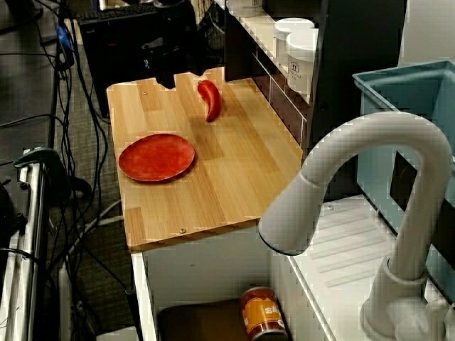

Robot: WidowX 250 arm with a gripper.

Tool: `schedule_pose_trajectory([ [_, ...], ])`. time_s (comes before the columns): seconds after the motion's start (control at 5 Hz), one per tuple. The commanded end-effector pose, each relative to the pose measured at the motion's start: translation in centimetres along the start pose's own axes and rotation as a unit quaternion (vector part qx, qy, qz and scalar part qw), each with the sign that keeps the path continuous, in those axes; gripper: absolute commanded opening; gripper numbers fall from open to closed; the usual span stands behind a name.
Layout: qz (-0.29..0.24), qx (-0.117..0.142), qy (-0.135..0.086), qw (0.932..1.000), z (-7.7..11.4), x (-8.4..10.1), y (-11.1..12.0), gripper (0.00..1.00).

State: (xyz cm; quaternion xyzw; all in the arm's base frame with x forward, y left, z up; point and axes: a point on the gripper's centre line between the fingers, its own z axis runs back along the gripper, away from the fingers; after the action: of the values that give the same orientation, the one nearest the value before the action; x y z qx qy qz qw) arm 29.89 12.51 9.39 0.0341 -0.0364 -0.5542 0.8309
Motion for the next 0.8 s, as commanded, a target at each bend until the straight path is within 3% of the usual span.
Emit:
schedule_pose_trajectory([
  [0.0,-0.06,0.072,-0.001,0.9956,1.3,-1.5,0.7,1.0],
  [0.2,-0.071,0.09,0.01,0.9933,0.6,-1.8,1.5,1.0],
  [0.4,-0.095,0.095,-0.007,0.9909,0.1,-1.7,2.4,1.0],
  [0.6,-0.103,0.084,-0.003,0.9911,-0.7,-1.6,4.1,1.0],
])
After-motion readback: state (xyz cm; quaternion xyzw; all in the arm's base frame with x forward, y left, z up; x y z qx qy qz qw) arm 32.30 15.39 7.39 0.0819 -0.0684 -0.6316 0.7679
